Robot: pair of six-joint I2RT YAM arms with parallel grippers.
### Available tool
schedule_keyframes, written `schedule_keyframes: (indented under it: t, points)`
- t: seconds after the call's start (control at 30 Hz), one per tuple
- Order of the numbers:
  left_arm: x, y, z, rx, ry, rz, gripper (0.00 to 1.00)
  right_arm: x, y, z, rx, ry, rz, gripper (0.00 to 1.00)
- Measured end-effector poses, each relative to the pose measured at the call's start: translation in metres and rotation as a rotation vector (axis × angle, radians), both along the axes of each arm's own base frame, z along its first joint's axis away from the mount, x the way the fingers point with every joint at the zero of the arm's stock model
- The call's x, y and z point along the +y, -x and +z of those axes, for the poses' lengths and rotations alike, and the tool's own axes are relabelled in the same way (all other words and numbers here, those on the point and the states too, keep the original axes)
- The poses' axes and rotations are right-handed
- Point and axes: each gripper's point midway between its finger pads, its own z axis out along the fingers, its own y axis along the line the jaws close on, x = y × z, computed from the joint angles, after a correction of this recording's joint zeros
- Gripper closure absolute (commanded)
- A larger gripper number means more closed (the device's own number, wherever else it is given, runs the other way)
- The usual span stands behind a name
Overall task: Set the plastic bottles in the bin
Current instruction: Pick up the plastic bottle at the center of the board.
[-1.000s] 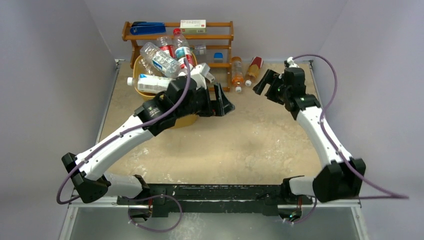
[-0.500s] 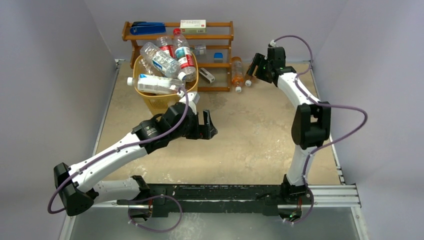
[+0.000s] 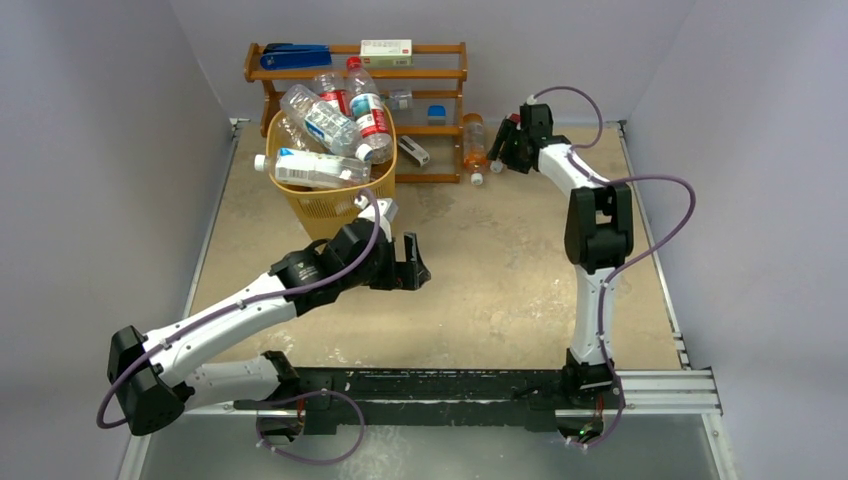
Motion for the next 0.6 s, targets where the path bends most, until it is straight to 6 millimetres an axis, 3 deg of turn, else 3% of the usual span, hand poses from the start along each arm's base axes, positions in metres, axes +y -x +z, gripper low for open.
schedule_keyframes:
  t: [0.3,0.6]
  points:
    - [-0.004,-0.004,-0.012,0.021,-0.027,0.000,0.11,0.000,-0.001,-0.019,0.035,-0.028,-0.032,0.35]
    - [-0.007,-0.006,-0.020,0.037,-0.046,-0.001,0.11,-0.007,-0.008,-0.026,0.038,-0.050,-0.069,0.38]
